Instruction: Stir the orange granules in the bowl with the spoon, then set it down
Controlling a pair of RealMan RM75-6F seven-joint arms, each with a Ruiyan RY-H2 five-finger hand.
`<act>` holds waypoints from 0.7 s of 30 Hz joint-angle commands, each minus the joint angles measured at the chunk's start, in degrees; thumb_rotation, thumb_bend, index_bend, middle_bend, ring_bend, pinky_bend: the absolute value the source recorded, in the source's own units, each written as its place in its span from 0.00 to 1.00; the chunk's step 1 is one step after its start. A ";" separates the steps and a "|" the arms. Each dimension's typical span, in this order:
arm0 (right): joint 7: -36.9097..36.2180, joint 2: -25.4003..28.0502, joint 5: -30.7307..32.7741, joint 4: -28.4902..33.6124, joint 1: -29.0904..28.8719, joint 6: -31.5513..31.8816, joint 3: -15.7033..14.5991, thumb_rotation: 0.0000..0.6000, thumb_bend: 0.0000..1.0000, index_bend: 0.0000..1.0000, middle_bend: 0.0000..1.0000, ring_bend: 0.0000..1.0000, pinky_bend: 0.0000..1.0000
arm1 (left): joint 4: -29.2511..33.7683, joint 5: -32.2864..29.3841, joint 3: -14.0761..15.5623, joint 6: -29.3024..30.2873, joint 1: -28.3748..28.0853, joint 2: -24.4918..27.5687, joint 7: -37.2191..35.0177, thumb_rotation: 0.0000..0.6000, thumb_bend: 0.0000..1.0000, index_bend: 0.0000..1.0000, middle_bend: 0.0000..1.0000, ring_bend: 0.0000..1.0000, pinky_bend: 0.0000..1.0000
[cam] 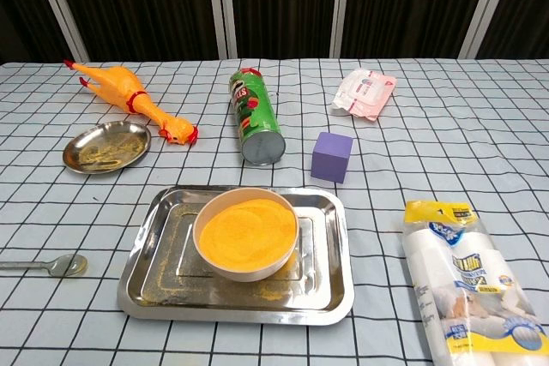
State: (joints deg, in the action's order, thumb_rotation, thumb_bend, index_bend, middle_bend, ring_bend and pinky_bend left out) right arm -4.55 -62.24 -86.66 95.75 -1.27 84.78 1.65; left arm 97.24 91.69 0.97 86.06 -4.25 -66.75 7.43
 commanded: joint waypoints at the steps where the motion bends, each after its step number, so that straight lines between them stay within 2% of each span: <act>1: 0.00 -0.01 -0.01 -0.02 0.00 -0.01 -0.01 1.00 0.40 0.00 0.00 0.00 0.00 | -0.03 0.02 0.01 -0.01 -0.01 0.00 -0.01 1.00 0.15 0.00 0.00 0.00 0.00; 11: 0.19 -0.03 -0.24 0.06 0.08 0.29 -0.03 1.00 0.40 0.00 0.00 0.00 0.00 | -0.14 0.40 0.36 -0.06 0.06 0.12 0.31 1.00 0.15 0.00 0.00 0.00 0.00; 16: 0.25 -0.07 0.22 0.14 0.00 -0.12 0.01 1.00 0.40 0.00 0.00 0.00 0.00 | -0.24 -0.36 0.47 -1.94 -0.59 0.05 1.87 1.00 0.15 0.00 0.00 0.00 0.02; 19: 0.27 -0.06 0.16 0.19 0.00 -0.08 0.01 1.00 0.40 0.00 0.00 0.00 0.00 | 0.10 -1.88 0.26 -4.23 -1.44 -0.13 3.90 1.00 0.15 0.00 0.03 0.06 0.12; 21: 0.35 -0.07 0.01 0.20 0.03 -0.06 -0.11 1.00 0.40 0.00 0.00 0.00 0.00 | 0.79 -3.42 0.01 -5.93 -2.02 -0.30 5.18 1.00 0.15 0.01 0.14 0.19 0.25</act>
State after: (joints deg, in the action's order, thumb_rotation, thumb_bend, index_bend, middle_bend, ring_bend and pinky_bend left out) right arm -4.23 -62.30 -86.62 95.94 -1.25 84.71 1.58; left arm 97.41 89.69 1.23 81.65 -5.57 -66.85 11.29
